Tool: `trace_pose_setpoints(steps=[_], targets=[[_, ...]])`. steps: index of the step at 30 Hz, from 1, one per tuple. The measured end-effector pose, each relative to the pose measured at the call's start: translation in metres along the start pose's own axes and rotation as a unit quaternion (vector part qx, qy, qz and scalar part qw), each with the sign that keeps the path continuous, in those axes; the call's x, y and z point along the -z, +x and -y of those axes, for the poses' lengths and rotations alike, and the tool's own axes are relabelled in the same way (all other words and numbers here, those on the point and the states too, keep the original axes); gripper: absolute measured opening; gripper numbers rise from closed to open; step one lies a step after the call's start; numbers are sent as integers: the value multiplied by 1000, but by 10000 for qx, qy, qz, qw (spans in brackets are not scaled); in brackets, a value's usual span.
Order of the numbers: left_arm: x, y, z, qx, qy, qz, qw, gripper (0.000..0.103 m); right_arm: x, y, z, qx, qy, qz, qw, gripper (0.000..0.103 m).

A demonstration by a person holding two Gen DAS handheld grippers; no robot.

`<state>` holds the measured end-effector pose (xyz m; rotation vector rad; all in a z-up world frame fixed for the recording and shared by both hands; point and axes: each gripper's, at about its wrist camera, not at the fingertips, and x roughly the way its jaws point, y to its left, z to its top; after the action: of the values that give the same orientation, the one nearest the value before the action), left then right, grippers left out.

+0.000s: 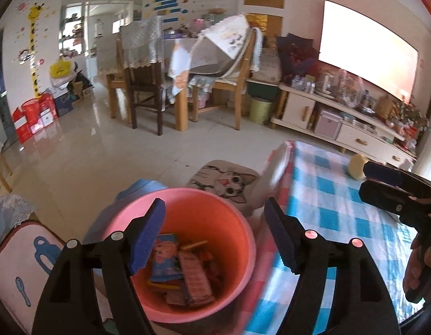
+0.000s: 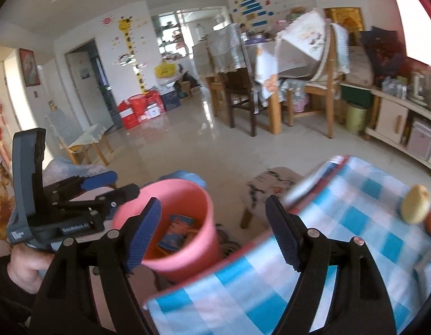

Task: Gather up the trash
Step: 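Move both tools back over the table toward the white wipes pack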

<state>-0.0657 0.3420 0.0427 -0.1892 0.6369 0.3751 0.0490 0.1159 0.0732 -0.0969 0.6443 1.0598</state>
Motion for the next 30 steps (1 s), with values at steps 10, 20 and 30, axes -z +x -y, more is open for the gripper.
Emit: trace_pose_setpoints(steps=[10,20,30], targets=[[11,-6,134,700,645,-20,9955,77,45,-106,79,827,253,285,9958,78],[39,-6,271,1308,1361,-124,9820,77,109,-208,168,1760,587,430,9817,78],[60,27,364,1637,1479,-435,9744,84,169,-266,255,2401,763,281,9673,82]])
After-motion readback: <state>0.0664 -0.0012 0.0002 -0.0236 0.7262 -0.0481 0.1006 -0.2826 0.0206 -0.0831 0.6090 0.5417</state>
